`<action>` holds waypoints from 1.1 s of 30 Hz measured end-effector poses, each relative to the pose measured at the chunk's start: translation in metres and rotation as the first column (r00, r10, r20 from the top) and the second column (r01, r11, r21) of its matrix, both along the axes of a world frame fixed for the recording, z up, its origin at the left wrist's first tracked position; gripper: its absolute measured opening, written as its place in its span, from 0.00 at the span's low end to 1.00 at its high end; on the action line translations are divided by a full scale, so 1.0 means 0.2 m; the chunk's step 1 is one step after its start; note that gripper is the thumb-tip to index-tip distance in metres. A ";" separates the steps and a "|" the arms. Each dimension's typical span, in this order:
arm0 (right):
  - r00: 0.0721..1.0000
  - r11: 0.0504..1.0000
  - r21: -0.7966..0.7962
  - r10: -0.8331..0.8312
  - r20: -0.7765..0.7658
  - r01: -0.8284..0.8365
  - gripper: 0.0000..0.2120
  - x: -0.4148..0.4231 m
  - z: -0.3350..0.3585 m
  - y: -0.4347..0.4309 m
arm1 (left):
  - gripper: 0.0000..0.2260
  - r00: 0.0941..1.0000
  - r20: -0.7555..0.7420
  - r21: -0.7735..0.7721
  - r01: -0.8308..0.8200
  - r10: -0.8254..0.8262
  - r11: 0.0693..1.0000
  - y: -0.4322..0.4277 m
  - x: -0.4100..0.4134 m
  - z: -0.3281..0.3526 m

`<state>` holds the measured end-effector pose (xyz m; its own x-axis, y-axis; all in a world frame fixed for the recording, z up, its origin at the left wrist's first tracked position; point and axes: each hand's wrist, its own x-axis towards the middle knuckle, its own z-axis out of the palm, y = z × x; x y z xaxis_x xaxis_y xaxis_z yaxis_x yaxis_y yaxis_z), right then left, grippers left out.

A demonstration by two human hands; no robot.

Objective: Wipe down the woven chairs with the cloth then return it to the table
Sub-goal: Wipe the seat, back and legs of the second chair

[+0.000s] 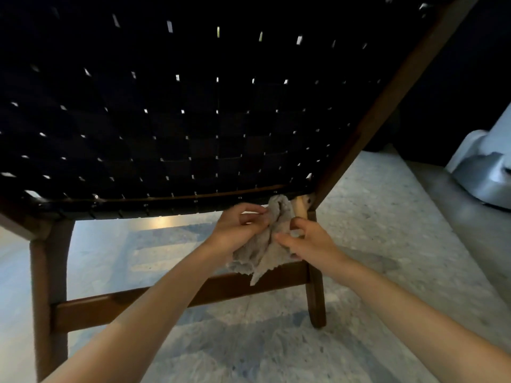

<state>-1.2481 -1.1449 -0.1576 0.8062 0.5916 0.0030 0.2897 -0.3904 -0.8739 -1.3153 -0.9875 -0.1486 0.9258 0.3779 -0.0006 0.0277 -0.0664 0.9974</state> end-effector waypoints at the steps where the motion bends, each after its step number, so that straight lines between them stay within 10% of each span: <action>1: 0.998 1.000 -0.002 -0.022 0.059 0.022 0.06 -0.01 0.03 0.00 | 0.06 1.000 0.025 0.075 -0.011 0.009 0.997 0.01 0.00 0.02; 8: 0.877 0.957 0.185 -0.281 0.389 0.224 0.06 0.02 0.25 -0.09 | 0.09 0.992 0.026 0.483 -0.118 0.120 0.867 0.16 -0.02 0.13; 13: 0.912 0.945 0.216 -0.301 0.278 0.246 0.04 0.01 0.38 -0.05 | 0.03 0.999 -0.045 -0.096 -0.016 0.012 0.995 0.04 0.06 0.25; 17: 0.989 0.986 0.164 -0.059 0.136 0.036 0.17 -0.05 0.42 -0.01 | 0.07 0.993 0.101 -0.398 0.094 -0.059 0.913 -0.10 0.10 0.38; 21: 0.927 0.930 0.364 -0.185 0.325 0.058 0.17 -0.05 0.53 -0.07 | 0.11 0.970 0.228 -0.543 0.202 -0.088 0.815 -0.15 0.12 0.52; 26: 0.776 0.810 0.582 -0.408 0.481 0.065 0.17 -0.01 0.66 -0.20 | 0.06 0.929 0.362 -0.197 0.158 -0.077 0.968 -0.28 0.18 0.63; 33: 0.905 0.873 0.474 -0.105 0.412 -0.115 0.11 0.09 0.76 -0.42 | 0.04 0.888 0.459 -0.026 0.051 -0.033 0.998 -0.54 0.32 0.75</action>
<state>-1.2301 -1.2283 -0.0054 0.6609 0.4302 0.6150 0.6646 0.0453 -0.7459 -1.2503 -1.0951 0.0014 0.8418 0.3463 0.4141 -0.4345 -0.0205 0.9004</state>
